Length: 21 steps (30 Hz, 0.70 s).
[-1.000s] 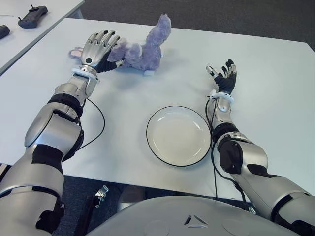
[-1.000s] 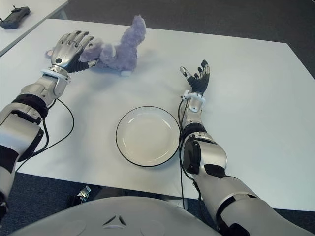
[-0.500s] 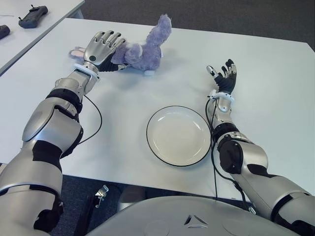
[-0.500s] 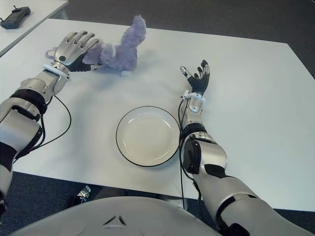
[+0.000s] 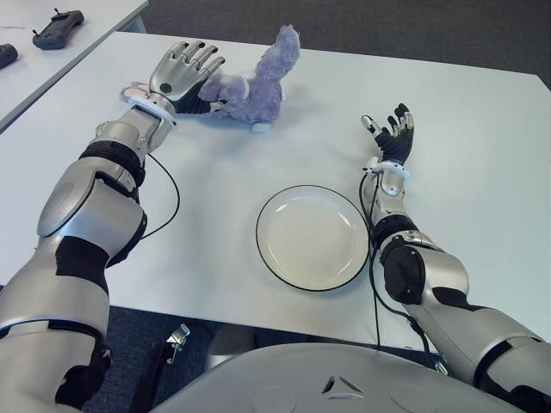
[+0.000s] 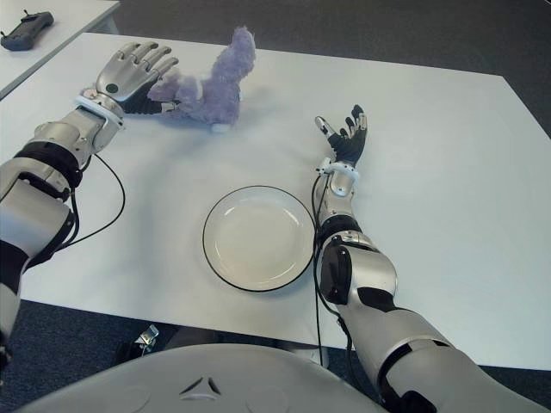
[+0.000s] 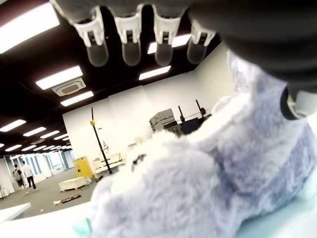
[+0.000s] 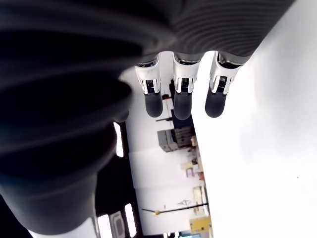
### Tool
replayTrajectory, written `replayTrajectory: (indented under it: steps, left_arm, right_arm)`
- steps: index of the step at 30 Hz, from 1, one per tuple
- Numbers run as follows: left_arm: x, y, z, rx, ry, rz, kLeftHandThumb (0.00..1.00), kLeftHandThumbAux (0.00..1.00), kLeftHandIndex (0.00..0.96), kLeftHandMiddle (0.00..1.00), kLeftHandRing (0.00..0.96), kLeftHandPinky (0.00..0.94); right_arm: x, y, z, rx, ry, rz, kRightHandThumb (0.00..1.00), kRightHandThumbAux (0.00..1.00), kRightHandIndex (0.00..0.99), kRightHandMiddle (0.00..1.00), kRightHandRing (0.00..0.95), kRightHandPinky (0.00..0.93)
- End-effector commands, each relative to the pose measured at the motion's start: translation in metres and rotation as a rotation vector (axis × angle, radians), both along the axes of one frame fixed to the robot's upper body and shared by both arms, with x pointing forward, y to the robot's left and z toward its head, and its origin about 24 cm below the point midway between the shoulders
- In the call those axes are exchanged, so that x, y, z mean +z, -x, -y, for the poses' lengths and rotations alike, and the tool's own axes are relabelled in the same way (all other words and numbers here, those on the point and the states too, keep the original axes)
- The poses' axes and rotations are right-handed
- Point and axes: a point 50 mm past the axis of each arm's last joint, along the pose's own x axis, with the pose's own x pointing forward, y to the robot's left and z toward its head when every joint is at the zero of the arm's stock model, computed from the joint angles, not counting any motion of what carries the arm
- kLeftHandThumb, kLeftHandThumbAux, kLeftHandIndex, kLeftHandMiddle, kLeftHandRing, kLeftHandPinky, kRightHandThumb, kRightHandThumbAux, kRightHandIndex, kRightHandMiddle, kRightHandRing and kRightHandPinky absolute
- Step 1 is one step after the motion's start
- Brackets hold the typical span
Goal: Put the doll into the plate.
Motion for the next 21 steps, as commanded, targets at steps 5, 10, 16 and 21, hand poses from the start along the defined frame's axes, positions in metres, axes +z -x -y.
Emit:
replayTrajectory:
  steps: [5, 10, 16, 21]
  left_arm:
    - [-0.004, -0.006, 0.03, -0.056, 0.009, -0.093, 0.298, 0.252, 0.0, 0.0, 0.0, 0.0]
    - [-0.006, -0.006, 0.043, -0.098, 0.037, -0.104, 0.279, 0.239, 0.0, 0.0, 0.0, 0.0]
    - [-0.008, -0.006, 0.054, -0.123, 0.085, -0.123, 0.309, 0.24, 0.0, 0.0, 0.0, 0.0]
    - [-0.009, -0.006, 0.061, -0.14, 0.119, -0.137, 0.317, 0.242, 0.0, 0.0, 0.0, 0.0]
  right_arm:
    - [-0.131, 0.1, -0.016, -0.032, -0.162, -0.574, 0.0, 0.815, 0.113, 0.094, 0.075, 0.083]
    - [-0.131, 0.1, -0.016, -0.032, -0.165, -0.575, 0.0, 0.813, 0.113, 0.093, 0.071, 0.079]
    - [-0.131, 0.1, -0.017, -0.035, -0.159, -0.577, 0.0, 0.825, 0.113, 0.091, 0.068, 0.084]
    - [-0.131, 0.101, -0.018, -0.037, -0.147, -0.582, 0.0, 0.809, 0.114, 0.096, 0.071, 0.087]
